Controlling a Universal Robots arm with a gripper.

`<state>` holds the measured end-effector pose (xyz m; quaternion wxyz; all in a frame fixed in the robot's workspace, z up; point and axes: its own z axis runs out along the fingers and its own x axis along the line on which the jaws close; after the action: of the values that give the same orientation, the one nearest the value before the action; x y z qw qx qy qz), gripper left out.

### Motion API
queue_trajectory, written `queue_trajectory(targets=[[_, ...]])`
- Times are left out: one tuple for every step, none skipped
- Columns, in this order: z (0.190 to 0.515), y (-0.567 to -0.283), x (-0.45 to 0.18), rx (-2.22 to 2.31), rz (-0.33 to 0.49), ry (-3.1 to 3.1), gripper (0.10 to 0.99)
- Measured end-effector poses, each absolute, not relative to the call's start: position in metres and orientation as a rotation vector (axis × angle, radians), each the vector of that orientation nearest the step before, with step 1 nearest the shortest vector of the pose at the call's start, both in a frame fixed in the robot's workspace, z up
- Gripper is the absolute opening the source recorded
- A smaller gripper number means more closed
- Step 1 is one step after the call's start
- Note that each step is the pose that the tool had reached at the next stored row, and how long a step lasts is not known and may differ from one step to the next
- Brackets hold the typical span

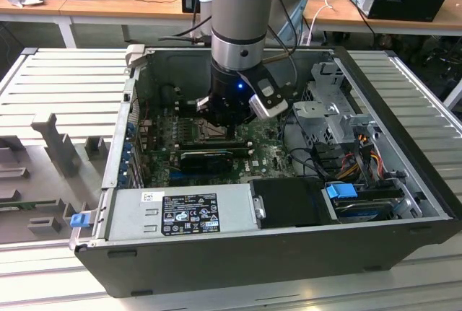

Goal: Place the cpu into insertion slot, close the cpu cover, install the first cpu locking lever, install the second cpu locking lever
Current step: 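Install the second cpu locking lever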

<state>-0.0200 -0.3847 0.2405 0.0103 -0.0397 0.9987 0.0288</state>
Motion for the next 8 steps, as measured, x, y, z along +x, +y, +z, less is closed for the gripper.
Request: queue_trajectory(targets=[[0.240,-0.386,-0.020,-0.124,0.090,3.117,0.106],[0.240,-0.387,-0.020,-0.124,0.090,3.117,0.106],[0.240,-0.388,-0.020,-0.124,0.090,3.117,0.106],[0.240,-0.390,-0.020,-0.124,0.090,3.117,0.106],[0.240,-0.392,-0.020,-0.124,0.090,3.117,0.106],[0.240,-0.395,-0.020,-0.124,0.090,3.117,0.106],[0.239,-0.396,-0.020,-0.124,0.090,3.117,0.106],[0.238,-0.398,-0.020,-0.124,0.090,3.118,0.106]])
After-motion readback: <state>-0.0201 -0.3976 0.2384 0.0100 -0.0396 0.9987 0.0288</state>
